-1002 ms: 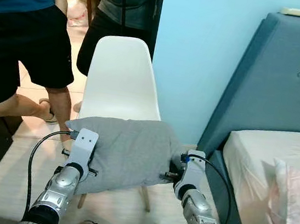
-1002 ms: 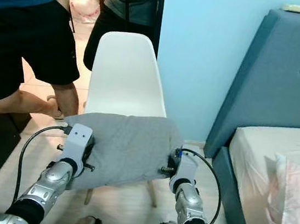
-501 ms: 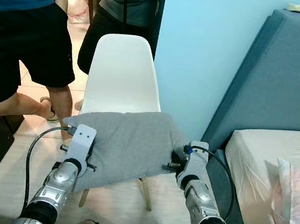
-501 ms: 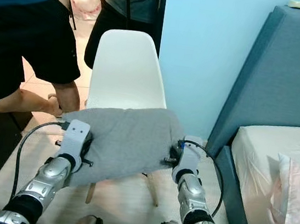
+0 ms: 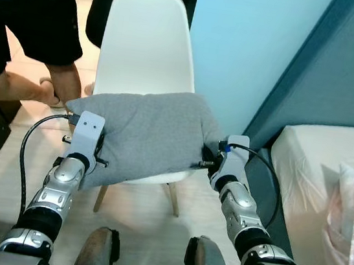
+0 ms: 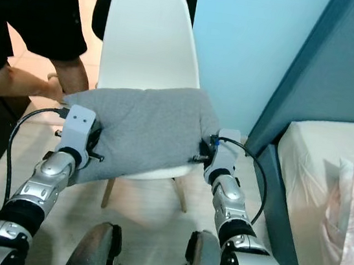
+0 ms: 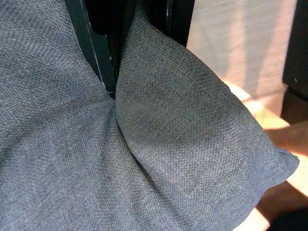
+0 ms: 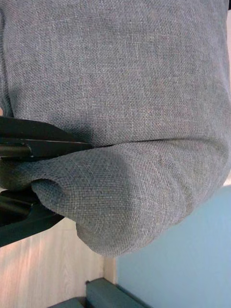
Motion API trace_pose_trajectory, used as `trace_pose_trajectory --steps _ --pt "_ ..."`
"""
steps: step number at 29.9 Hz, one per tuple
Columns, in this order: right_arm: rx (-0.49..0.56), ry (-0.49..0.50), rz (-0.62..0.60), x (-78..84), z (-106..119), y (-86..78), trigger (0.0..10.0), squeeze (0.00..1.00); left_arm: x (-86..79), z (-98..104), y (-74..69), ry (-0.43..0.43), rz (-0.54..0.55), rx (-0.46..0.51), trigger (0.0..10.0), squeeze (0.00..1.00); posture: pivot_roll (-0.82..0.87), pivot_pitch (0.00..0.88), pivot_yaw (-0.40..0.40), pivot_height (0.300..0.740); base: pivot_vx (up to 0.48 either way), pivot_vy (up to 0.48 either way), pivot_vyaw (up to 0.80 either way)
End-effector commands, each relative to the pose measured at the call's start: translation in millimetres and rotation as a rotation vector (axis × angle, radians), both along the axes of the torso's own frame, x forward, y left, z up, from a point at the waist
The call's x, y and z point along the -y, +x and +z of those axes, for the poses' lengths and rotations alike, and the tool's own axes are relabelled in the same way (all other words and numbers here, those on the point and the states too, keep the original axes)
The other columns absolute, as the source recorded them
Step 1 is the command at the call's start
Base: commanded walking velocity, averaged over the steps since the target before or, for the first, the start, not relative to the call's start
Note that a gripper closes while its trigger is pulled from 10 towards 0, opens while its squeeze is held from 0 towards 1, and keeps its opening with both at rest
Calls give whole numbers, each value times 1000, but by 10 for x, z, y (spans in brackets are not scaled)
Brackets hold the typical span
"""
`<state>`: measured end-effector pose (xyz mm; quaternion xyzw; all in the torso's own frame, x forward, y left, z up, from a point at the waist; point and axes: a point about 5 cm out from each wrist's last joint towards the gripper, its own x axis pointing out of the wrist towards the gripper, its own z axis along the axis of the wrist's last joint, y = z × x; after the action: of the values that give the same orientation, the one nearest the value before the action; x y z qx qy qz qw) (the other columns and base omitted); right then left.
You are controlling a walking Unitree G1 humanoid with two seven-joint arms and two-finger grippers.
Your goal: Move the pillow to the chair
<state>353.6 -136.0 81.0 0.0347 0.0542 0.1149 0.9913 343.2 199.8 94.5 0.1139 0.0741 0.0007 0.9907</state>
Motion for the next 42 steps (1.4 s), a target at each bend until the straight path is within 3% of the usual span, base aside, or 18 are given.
trace_pose_trajectory --steps 1,12,19,22,30,33,38,39,42 --pt "28 -12 24 -24 36 8 10000 0 -90 57 3 16 31 25 10000 0 105 259 -90 611 0 0 0" --pt "51 -13 37 -37 105 49 10000 0 -152 115 23 17 50 38 10000 0 110 283 -121 611 0 0 0" --pt "122 14 -14 48 338 176 10000 0 -165 438 226 95 1 128 10000 0 125 297 -103 606 0 0 0" --pt "165 24 -21 58 447 222 10000 0 -141 666 360 117 -13 202 10000 0 121 297 -99 606 0 0 0" --pt "159 -50 -51 67 482 260 10000 0 -62 712 452 168 -71 172 10000 0 108 298 -74 606 0 0 0" --pt "151 -49 -74 77 515 289 10000 0 -17 771 492 233 -79 184 10000 0 110 299 -65 606 0 0 0" --pt "145 -44 -77 78 521 296 10000 0 -12 789 505 244 -75 182 10000 0 110 299 -65 606 0 0 0" --pt "108 -34 -41 44 489 298 10000 1000 -70 802 515 282 -31 172 10000 231 106 306 -59 606 0 0 0" --pt "86 -32 -16 21 464 294 10000 1000 -110 802 517 294 -7 170 10000 231 106 306 -59 606 0 0 0"
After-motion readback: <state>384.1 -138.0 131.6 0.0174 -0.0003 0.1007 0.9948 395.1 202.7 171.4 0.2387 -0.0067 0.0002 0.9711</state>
